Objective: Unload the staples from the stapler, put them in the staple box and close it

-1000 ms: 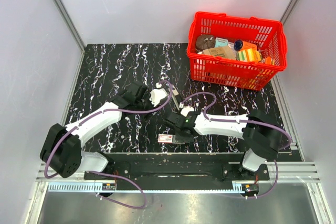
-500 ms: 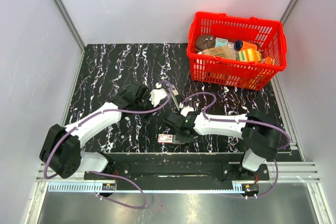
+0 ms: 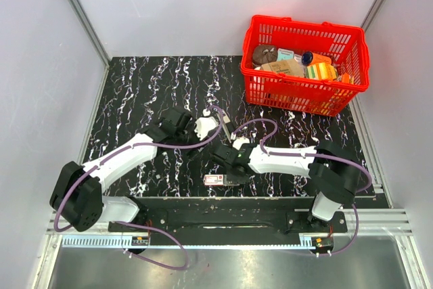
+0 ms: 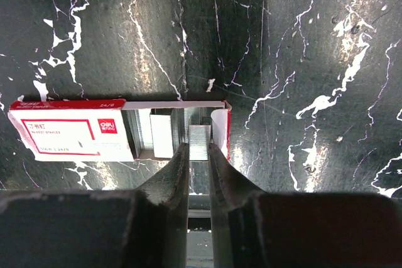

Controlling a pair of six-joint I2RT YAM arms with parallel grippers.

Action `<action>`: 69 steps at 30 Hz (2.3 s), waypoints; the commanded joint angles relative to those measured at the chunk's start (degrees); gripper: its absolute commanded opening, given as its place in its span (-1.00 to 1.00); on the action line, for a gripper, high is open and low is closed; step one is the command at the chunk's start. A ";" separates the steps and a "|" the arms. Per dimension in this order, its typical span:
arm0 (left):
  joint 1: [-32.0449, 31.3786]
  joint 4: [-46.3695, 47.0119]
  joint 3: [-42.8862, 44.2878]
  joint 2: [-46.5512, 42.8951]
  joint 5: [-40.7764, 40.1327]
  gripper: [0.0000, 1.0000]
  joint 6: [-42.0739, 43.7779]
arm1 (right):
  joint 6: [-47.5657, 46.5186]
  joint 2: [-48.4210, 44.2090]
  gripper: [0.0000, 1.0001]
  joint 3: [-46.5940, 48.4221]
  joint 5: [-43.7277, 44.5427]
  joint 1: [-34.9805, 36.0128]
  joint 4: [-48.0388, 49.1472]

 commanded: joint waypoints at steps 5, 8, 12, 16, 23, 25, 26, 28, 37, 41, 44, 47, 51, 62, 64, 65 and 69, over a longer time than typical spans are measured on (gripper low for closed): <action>-1.64 0.20 2.60 -1.84 0.21 0.22 -1.06 | -0.83 0.39 -0.71 1.92 2.15 -0.53 -0.26; -1.91 0.28 2.51 -1.75 0.39 0.22 -1.07 | -0.91 0.22 -0.66 2.10 2.06 -0.53 -0.26; -2.09 0.20 2.25 -1.75 0.12 0.22 -0.63 | -0.92 0.04 -0.48 2.10 1.89 -0.53 -0.70; -2.00 -1.56 3.12 -1.75 1.17 0.21 -0.18 | -0.92 -0.31 -0.40 2.28 1.71 -0.53 -0.62; -2.09 -2.09 3.21 -2.10 1.18 0.21 0.60 | -1.18 -3.38 -0.38 4.12 1.27 -0.44 -1.93; -2.17 -2.09 2.86 -1.66 1.26 0.17 1.31 | -1.62 -6.28 -0.38 5.43 1.36 -0.62 -2.63; -2.17 -2.44 2.69 -1.31 1.35 0.09 1.74 | -1.88 -7.77 -0.38 6.05 1.54 -0.53 -2.72; -2.44 -3.40 2.86 -0.43 1.53 0.02 2.19 | -2.41 -10.06 -0.38 6.84 1.71 -0.53 -2.81; -6.47 -2.79 -0.56 1.41 0.31 0.19 6.84 | -0.92 -21.48 -0.82 -13.13 -7.05 -9.47 9.52; -11.57 -0.87 -3.54 3.79 -5.49 0.21 8.86 | 2.07 -26.85 -0.73 -26.62 -19.62 -17.13 25.20; -13.07 2.21 -5.66 4.67 -8.40 0.23 10.27 | 1.98 -27.30 -0.57 -30.76 -23.33 -19.16 31.45; -13.42 3.36 -6.28 5.72 -9.72 0.23 11.15 | 2.77 -26.77 -0.53 -33.31 -25.53 -20.04 36.28; -13.69 4.76 -7.42 5.11 -10.95 0.23 11.51 | 3.92 -24.49 -0.52 -35.07 -27.11 -21.27 42.00; -16.76 6.79 -9.18 6.43 -9.46 0.29 11.94 | 5.76 -17.98 -0.56 -37.10 -30.28 -22.24 49.83; -16.76 7.23 -9.79 6.60 -9.63 0.29 11.86 | 6.03 -17.80 -0.57 -37.45 -30.45 -22.33 50.10; -16.85 7.31 -9.71 6.78 -9.81 0.29 11.86 | 6.03 -17.72 -0.58 -37.54 -30.28 -22.33 50.10; -17.47 7.67 -9.88 6.87 -10.42 0.29 11.15 | 6.20 -16.14 -0.63 -37.19 -31.16 -22.24 50.71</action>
